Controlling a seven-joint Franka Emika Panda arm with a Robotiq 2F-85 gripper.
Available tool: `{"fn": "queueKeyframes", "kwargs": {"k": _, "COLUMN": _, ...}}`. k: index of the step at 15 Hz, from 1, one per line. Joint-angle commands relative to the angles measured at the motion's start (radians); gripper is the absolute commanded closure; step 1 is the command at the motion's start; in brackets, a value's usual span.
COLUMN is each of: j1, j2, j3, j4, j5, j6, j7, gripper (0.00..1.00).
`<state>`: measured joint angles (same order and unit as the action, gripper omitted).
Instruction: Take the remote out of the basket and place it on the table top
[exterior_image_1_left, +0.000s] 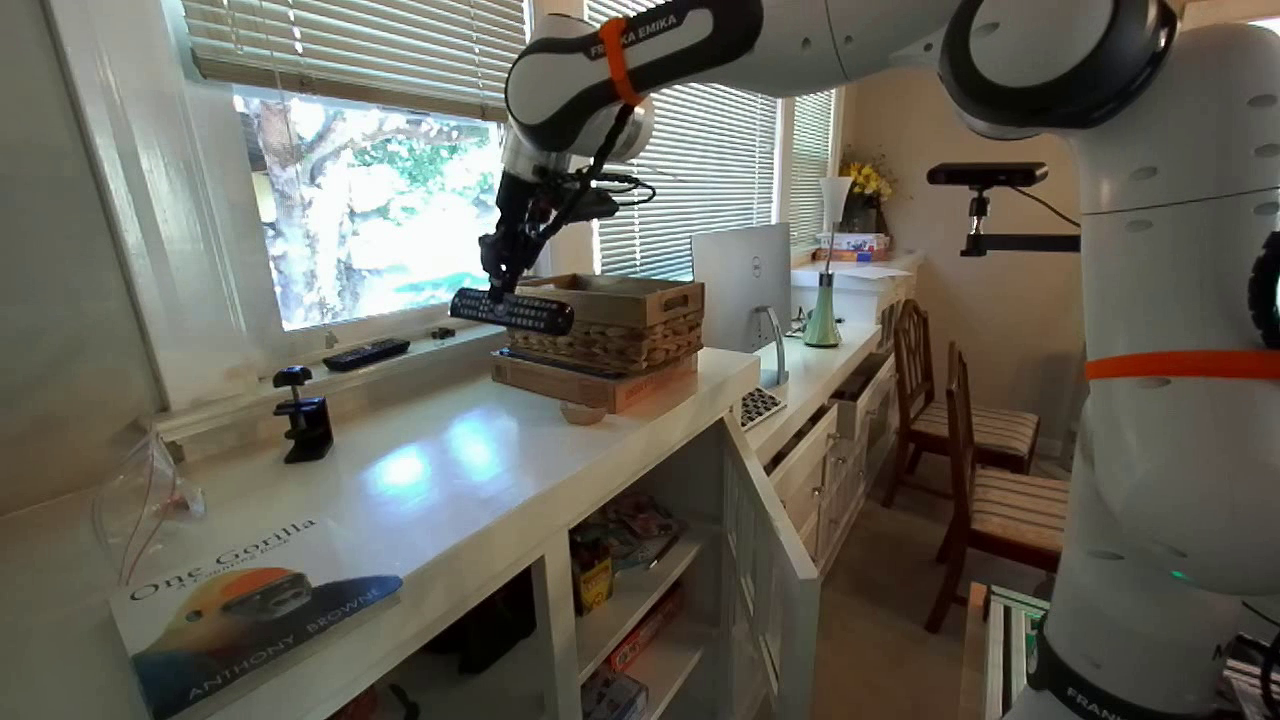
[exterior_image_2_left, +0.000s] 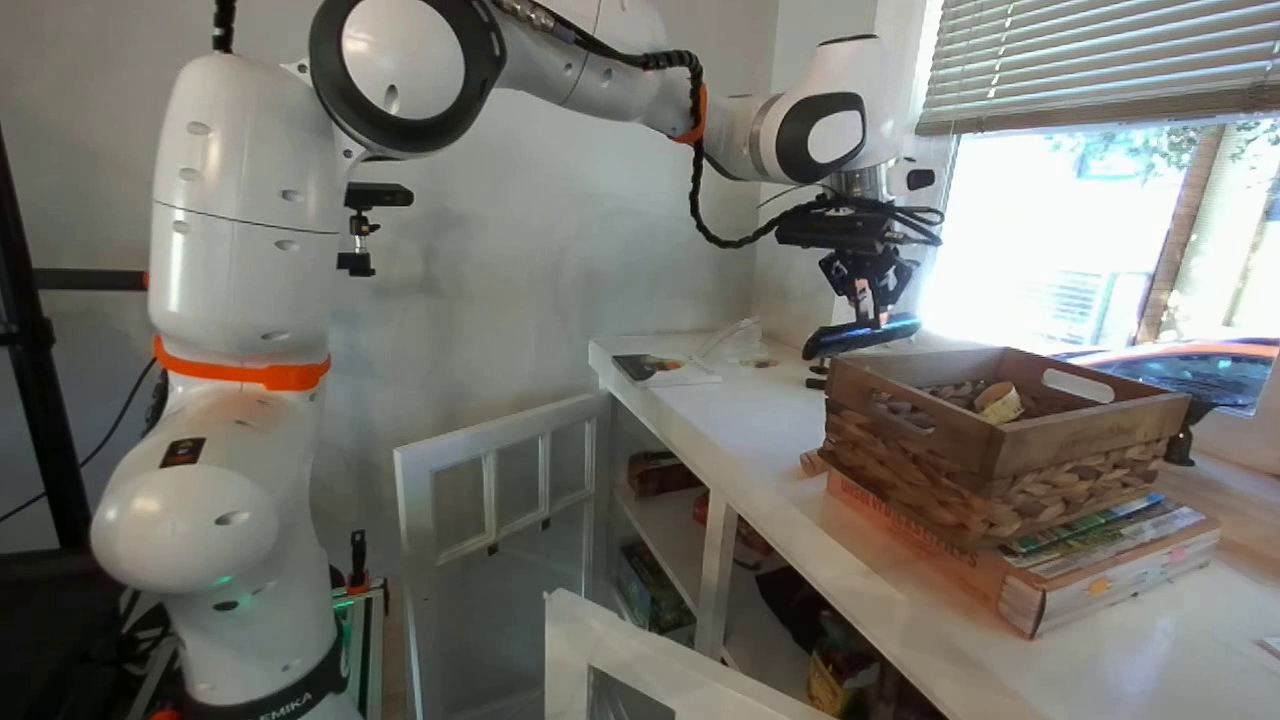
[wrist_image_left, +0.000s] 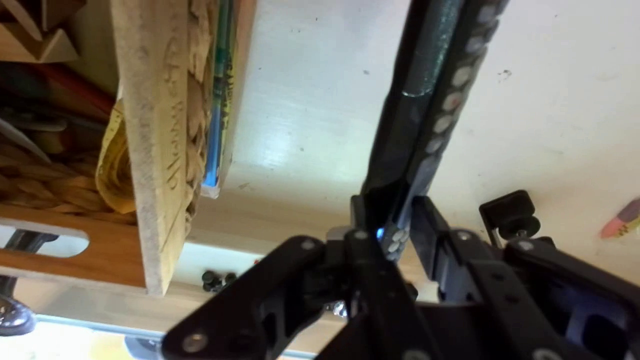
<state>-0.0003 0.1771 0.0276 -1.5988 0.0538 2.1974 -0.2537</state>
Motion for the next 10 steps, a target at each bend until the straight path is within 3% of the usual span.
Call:
{"fn": "queueKeyframes", "kwargs": {"k": 1, "j1": 0.012, "j2": 0.064, "j3": 0.007, "j4": 0.026, "j5": -0.025, "j6": -0.037, "j7": 0.020, "gripper": 0.94}}
{"fn": "queueKeyframes", "kwargs": {"k": 10, "j1": 0.041, "j2": 0.191, "j3": 0.006, "j4": 0.039, "j5": -0.119, "j6": -0.055, "j7": 0.049, "gripper": 0.94}}
